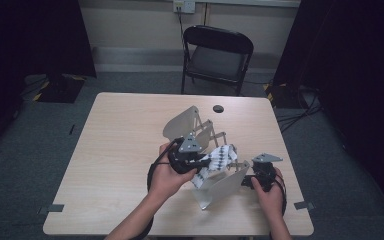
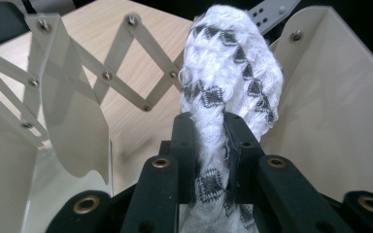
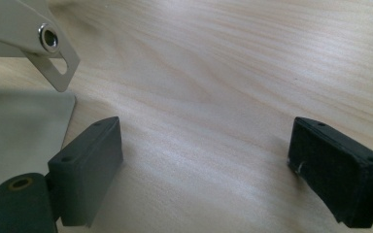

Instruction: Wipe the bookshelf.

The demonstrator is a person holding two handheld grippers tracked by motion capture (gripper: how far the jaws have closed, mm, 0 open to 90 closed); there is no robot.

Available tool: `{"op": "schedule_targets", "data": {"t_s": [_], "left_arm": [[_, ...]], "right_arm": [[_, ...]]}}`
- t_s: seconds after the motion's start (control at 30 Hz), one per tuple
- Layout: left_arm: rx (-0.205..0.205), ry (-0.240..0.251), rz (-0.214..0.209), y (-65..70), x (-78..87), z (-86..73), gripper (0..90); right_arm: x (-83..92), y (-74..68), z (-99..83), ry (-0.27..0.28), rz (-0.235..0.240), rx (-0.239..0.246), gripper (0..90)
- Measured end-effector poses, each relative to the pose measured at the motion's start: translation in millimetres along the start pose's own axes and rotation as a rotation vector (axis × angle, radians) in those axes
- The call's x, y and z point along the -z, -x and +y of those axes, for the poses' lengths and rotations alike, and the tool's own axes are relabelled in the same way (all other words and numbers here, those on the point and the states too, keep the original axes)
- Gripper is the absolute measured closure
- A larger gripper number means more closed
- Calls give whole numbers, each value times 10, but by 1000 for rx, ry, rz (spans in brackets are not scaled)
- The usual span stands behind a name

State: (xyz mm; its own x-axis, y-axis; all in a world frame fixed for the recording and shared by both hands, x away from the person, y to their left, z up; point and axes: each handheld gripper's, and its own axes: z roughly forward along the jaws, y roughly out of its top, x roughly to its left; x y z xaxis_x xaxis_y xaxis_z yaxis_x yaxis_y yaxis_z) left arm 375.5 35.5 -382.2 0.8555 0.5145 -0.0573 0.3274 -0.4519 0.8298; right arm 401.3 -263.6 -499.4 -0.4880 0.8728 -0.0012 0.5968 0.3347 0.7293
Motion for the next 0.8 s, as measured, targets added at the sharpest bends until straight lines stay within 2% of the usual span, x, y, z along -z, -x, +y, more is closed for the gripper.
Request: {"op": "schedule_targets", "data": {"t_s": [0.3, 0.5, 0.6, 0.8], "left_arm": [[36, -54, -7, 14, -277, -284, 772], [27, -89, -1, 46, -399, -411, 772], [39, -94, -3, 59, -458, -471, 772], [33, -141, -3, 66, -559, -625, 772]], "right_arm": [[0, 1, 0, 1, 1, 1, 117], [0, 1, 0, 1, 1, 1, 117], [0, 2, 0, 1, 1, 2, 117], [0, 2, 0, 1, 2, 2, 117]]}}
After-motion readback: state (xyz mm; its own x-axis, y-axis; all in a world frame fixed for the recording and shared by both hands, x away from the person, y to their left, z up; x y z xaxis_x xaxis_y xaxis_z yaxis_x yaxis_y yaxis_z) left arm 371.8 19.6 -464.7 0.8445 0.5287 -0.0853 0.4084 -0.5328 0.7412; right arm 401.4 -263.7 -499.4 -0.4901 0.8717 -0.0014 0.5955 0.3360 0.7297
